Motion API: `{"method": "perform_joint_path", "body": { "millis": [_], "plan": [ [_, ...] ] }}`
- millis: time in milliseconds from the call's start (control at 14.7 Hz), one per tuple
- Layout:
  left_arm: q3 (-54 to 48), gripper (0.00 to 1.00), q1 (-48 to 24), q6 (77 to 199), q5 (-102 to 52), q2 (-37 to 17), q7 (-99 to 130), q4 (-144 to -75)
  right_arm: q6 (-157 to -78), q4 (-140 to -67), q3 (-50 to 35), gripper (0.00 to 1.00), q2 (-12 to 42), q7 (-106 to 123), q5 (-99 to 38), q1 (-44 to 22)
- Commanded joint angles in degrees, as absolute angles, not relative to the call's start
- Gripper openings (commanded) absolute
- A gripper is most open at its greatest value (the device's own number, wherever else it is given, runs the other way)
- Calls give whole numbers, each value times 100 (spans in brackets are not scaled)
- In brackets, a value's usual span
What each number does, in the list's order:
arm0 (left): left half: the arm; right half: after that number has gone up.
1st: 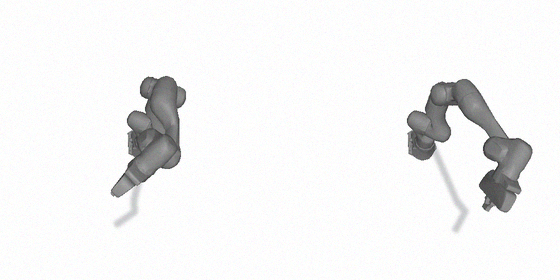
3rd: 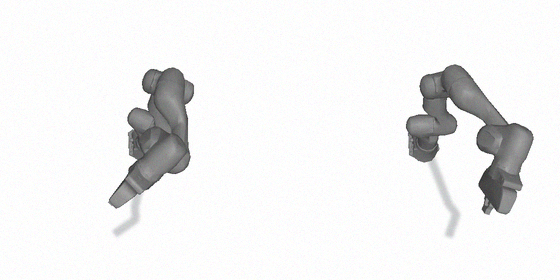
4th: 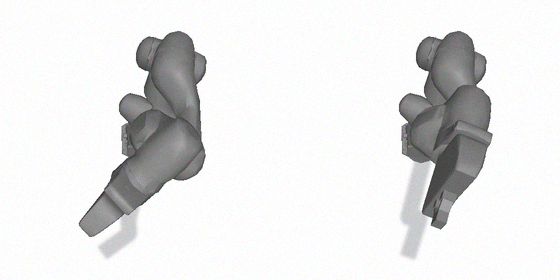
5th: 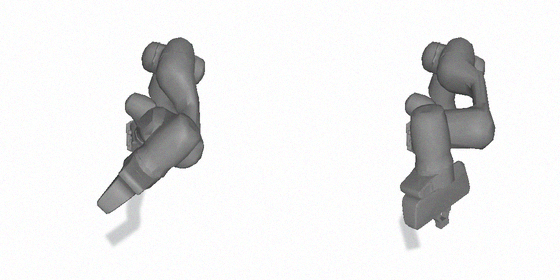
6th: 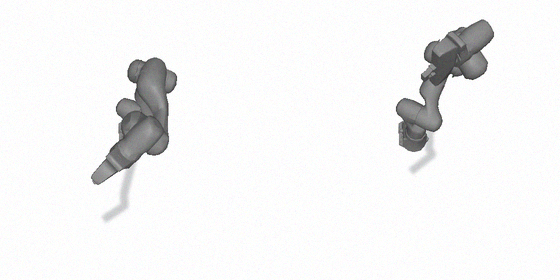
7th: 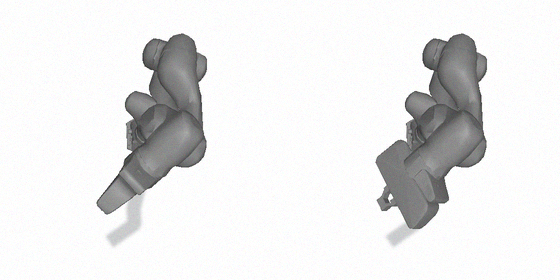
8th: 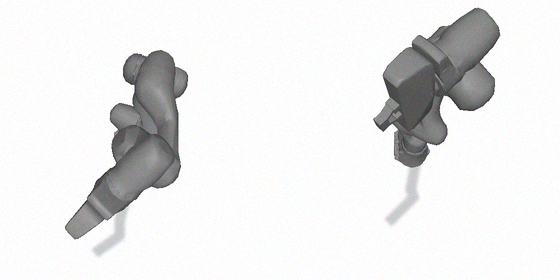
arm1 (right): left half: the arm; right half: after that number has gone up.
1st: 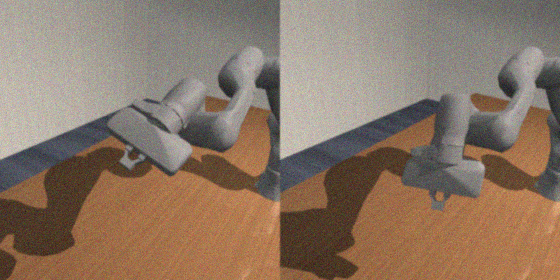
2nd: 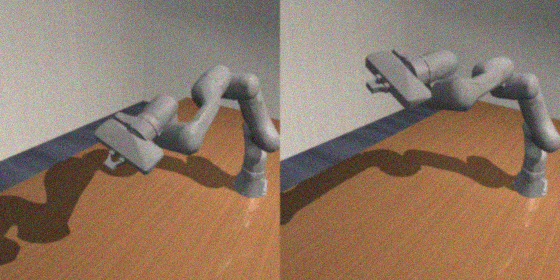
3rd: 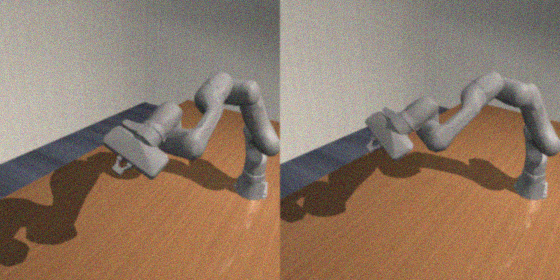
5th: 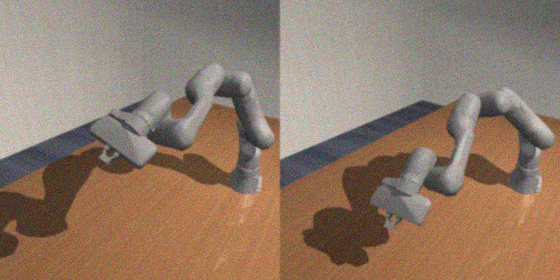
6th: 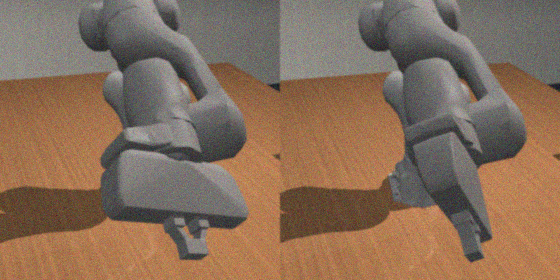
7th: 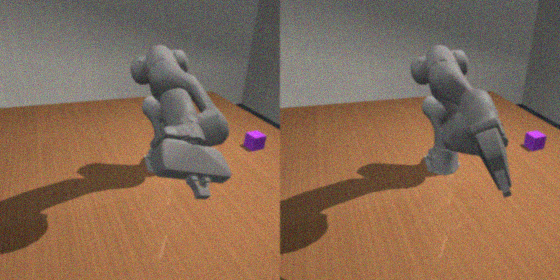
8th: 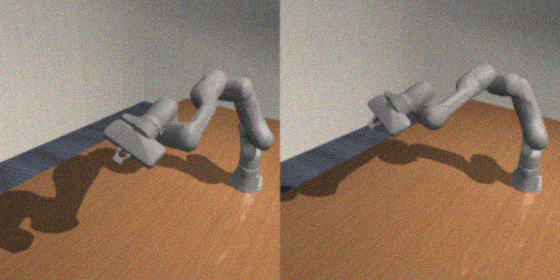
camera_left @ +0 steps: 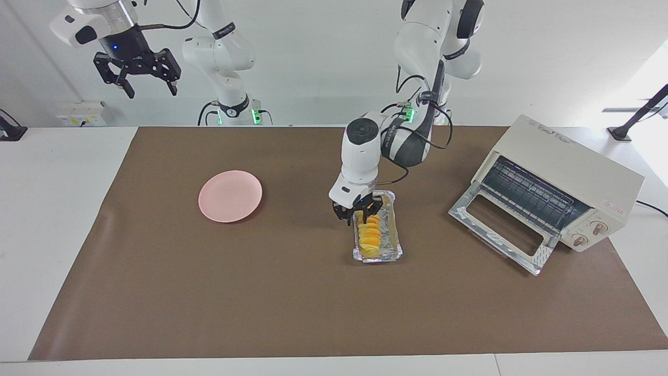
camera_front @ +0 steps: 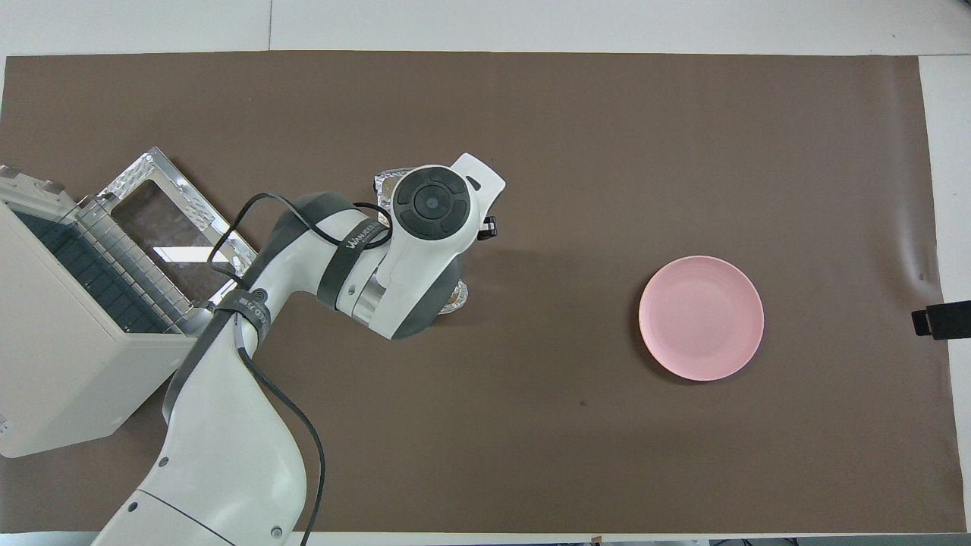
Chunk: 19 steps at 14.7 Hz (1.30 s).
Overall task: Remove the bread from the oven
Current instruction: 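Pull the foil tray out of the oven onto the table center, then release the tray with the left gripper while the right gripper reaches it, then grasp the foil tray rim with the right gripper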
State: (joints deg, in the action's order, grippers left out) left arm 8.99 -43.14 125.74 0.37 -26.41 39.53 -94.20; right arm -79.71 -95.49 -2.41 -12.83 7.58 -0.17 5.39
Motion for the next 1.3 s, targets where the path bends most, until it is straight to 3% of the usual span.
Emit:
{"method": "perform_joint_path", "body": {
  "millis": [0, 205, 409, 614, 955, 1023, 1091, 1227],
  "plan": [
    [923, 100, -3510, 11894, -35, -1954, 3789, -9343, -8095, -9729, -281, 100, -1406, 853, 26, 571],
    [923, 100, -2631, 10981, -35, -1346, 2737, -9343, -8497, -10036, -342, 100, -1371, 687, -17, 510],
    [905, 100, -1410, 10136, -44, -731, 1551, -9413, -9138, -10160, -448, 100, -881, -348, -35, -374],
    [923, 100, -1012, 9398, -44, -405, 923, -9448, -10078, -10117, -448, 100, -152, -1377, -26, -1263],
    [923, 100, -1019, 8938, -44, 113, 932, -10062, -11012, -8889, -440, 100, 1798, -2748, 0, -2292],
    [923, 100, -950, 8930, -44, 166, 906, -10090, -10969, -8399, -439, 100, 2306, -3021, 52, -2451],
    [845, 100, -941, 8895, -35, 289, 853, -10064, -10934, -7141, -379, 100, 3477, -3667, 88, -2818],
    [765, 100, -748, 8947, -35, 439, 757, -10046, -11039, -6751, -352, 100, 3953, -3849, 97, -2970]
  ]
}}
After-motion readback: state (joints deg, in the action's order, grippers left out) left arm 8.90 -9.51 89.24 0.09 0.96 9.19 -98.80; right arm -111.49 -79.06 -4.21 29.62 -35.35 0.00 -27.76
